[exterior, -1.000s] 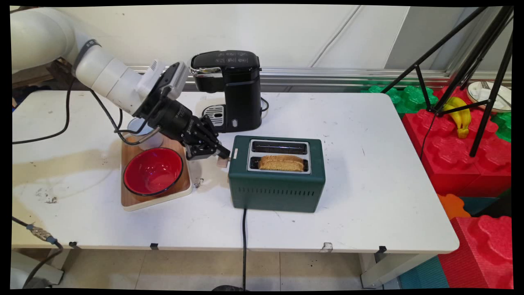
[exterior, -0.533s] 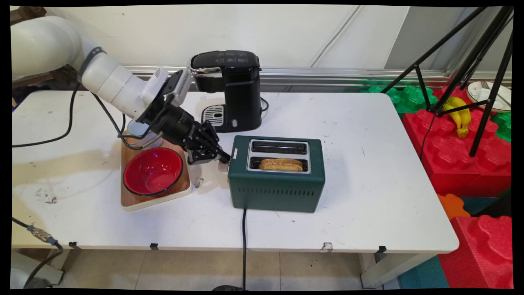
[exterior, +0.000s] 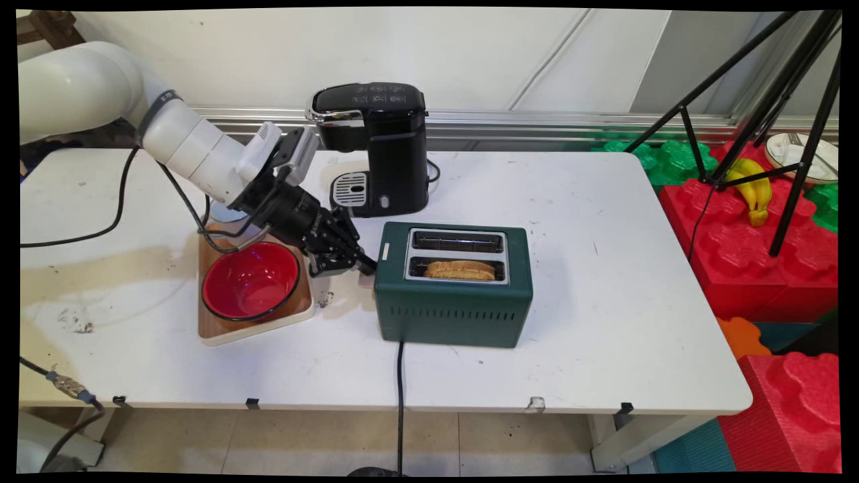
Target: Press the toaster switch
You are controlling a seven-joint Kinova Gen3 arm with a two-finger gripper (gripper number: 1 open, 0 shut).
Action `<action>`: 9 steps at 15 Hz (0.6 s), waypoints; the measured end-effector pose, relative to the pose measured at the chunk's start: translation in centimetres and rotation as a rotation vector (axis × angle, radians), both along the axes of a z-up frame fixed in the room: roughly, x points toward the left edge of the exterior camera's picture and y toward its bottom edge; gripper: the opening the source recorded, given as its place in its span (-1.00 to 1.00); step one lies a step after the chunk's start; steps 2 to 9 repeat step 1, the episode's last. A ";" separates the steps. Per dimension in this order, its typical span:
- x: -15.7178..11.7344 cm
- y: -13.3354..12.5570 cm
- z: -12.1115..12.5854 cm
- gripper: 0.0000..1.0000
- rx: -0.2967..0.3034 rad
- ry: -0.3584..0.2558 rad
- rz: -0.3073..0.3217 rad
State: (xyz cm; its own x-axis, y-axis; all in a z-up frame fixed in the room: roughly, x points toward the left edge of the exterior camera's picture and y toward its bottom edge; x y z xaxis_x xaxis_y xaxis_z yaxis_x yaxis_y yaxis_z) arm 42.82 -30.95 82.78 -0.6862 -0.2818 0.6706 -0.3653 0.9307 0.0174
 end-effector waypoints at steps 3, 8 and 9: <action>0.0 0.0 -0.1 -1.00 0.001 0.000 0.000; 0.0 0.0 -0.1 -1.00 0.001 0.000 0.000; 0.0 0.0 -0.1 -1.00 0.001 0.000 0.000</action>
